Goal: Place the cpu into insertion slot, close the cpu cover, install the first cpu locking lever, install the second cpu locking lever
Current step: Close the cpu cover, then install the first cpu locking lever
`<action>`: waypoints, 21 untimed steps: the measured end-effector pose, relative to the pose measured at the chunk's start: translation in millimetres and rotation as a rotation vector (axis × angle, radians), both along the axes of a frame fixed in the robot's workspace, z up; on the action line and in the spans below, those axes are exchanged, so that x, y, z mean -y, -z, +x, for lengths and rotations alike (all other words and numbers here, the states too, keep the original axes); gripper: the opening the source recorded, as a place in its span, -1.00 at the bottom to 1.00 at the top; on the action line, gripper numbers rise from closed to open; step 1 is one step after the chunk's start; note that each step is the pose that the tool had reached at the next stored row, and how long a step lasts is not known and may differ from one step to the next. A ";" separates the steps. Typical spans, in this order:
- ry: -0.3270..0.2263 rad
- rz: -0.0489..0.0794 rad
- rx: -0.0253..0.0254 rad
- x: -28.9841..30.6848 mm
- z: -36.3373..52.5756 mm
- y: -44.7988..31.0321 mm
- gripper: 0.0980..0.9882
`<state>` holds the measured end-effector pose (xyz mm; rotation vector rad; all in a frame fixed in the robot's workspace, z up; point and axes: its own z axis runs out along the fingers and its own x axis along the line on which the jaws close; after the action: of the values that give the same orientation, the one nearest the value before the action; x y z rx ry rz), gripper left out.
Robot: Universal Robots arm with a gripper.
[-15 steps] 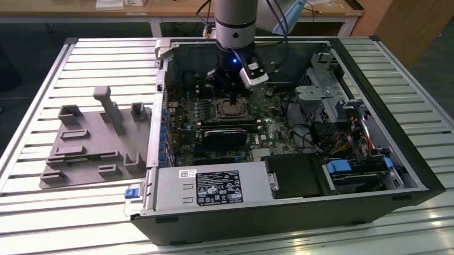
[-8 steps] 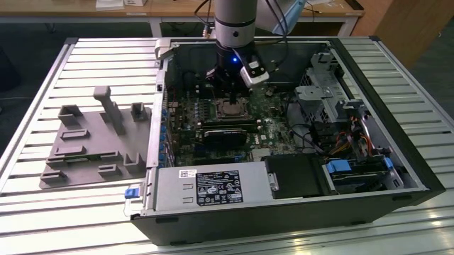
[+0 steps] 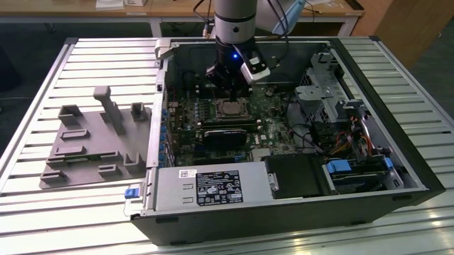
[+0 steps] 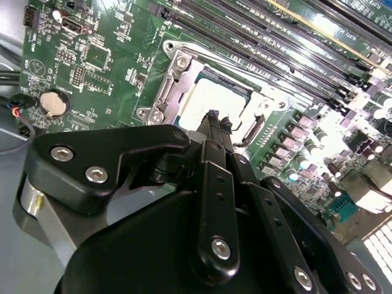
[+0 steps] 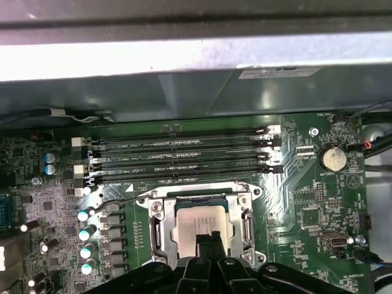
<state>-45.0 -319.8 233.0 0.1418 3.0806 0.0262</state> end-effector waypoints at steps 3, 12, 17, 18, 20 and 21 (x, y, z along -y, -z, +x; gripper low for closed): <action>0.000 0.000 0.0014 0.0 -0.2 -1.5 -0.99; -0.001 0.000 0.0016 0.0 -0.2 -1.6 -0.99; 0.000 0.000 0.0015 0.0 -1.0 -1.7 -0.99; 0.000 0.000 0.0015 0.0 -2.3 -1.7 -0.99; 0.000 0.000 0.0016 0.0 -6.4 -1.6 -0.99; 0.000 0.000 0.0017 0.0 -8.7 -1.6 -0.99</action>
<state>-53.7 -319.8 234.6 0.1410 3.0790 0.0263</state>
